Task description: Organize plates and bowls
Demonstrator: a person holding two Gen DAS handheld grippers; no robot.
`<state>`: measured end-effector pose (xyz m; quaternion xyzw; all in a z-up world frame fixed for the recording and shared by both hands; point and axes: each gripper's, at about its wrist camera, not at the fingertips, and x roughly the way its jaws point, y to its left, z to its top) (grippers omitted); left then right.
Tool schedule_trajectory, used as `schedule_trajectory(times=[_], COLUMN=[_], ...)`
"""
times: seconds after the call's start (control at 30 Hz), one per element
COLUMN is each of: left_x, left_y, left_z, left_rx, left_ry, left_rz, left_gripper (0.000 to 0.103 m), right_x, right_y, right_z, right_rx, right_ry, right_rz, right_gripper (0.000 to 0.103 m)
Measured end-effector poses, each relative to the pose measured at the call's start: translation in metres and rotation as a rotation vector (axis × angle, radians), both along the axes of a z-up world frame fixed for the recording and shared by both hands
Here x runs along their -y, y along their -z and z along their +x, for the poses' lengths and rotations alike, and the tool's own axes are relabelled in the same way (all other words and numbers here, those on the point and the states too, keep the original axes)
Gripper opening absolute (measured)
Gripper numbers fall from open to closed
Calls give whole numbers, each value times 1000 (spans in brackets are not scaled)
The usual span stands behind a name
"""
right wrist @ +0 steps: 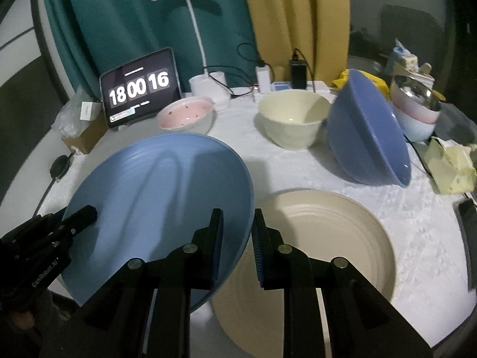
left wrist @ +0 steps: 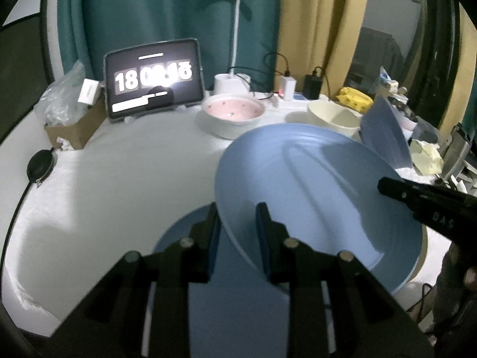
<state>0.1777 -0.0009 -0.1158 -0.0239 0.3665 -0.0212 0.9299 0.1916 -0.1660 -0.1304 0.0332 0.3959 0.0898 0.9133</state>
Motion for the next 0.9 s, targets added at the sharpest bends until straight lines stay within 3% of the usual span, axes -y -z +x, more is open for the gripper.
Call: schedule_trajectory(times=[0.9], left_x=[94], left_y=[23], left_z=[-2], left_rx=[-71], left_ry=[137], left_rz=[69], left_gripper=[27], right_x=[91], right_y=[27], right_z=[-36], right_rx=[-31], right_ry=[128], right_rz=[52], right_gripper=[21])
